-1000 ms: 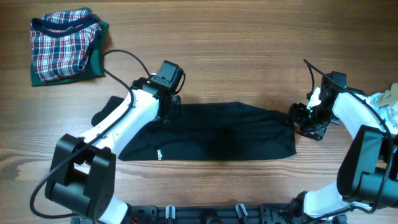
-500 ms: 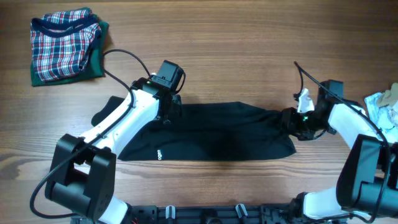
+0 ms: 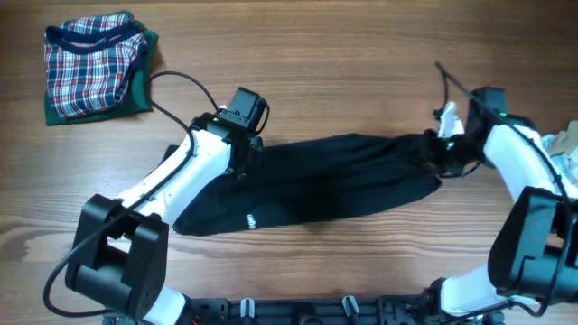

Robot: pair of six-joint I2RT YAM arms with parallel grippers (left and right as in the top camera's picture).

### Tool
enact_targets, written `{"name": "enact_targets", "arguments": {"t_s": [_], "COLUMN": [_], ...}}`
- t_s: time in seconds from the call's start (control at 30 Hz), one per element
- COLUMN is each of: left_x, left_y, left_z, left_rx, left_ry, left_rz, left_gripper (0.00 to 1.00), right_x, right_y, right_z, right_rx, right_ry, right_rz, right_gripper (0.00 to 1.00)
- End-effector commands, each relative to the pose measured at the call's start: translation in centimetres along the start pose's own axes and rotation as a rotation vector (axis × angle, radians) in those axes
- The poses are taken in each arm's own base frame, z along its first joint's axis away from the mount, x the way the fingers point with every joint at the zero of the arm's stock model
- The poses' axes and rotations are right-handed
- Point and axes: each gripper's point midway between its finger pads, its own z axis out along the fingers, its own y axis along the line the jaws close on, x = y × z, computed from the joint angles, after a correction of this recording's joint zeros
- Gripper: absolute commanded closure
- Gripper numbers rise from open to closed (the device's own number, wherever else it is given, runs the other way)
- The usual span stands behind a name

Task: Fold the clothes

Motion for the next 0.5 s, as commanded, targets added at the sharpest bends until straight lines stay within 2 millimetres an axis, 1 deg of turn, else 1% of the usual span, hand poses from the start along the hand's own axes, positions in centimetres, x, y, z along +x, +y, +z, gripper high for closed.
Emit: {"name": "enact_targets", "arguments": {"t_s": [0.0,0.1,0.13,0.17,0.23,0.3,0.37,0.4,0.47], "left_x": [0.2,0.0,-0.1,-0.2,-0.3,-0.3,-0.3,-0.3,-0.4], "left_y": [0.3,0.2,0.1,0.1,0.0,0.0,0.0,0.0,0.0], "left_z": [0.4,0.4,0.4,0.4,0.4,0.4,0.4,0.4,0.4], "left_rx": [-0.019,-0.013,-0.011,-0.009,-0.005,-0.005,-0.004,-0.005,-0.004], "left_ry": [0.005,-0.004,-0.008,-0.012,-0.017,-0.017,-0.018,-0.018,-0.018], "left_rz": [-0.010,-0.011,-0.012,-0.012,-0.017,-0.035,-0.035,-0.035,-0.035], "left_gripper": [0.94,0.94,0.94,0.94,0.94,0.94,0.94,0.94,0.94], "right_x": [-1.1,-1.6,-1.9,-2.1,-1.9,-1.1,0.2,1.2,2.4], "right_y": [-3.0,-5.2,-5.2,-4.7,-3.0,-1.0,1.7,3.4,5.7], "right_z": [-1.5,-2.7,-3.1,-3.3,-3.1,-2.3,-1.0,-0.2,0.9], "right_rx": [0.030,0.030,0.012,-0.002,-0.003,-0.002,-0.004,-0.005,-0.003], "right_ry": [-0.044,-0.084,-0.093,-0.093,-0.063,-0.015,0.047,0.084,0.125], "right_rz": [0.101,0.171,0.181,0.172,0.118,0.055,-0.004,-0.044,-0.091], "right_gripper": [0.96,0.96,0.96,0.96,0.96,0.95,0.96,0.96,0.96]}}
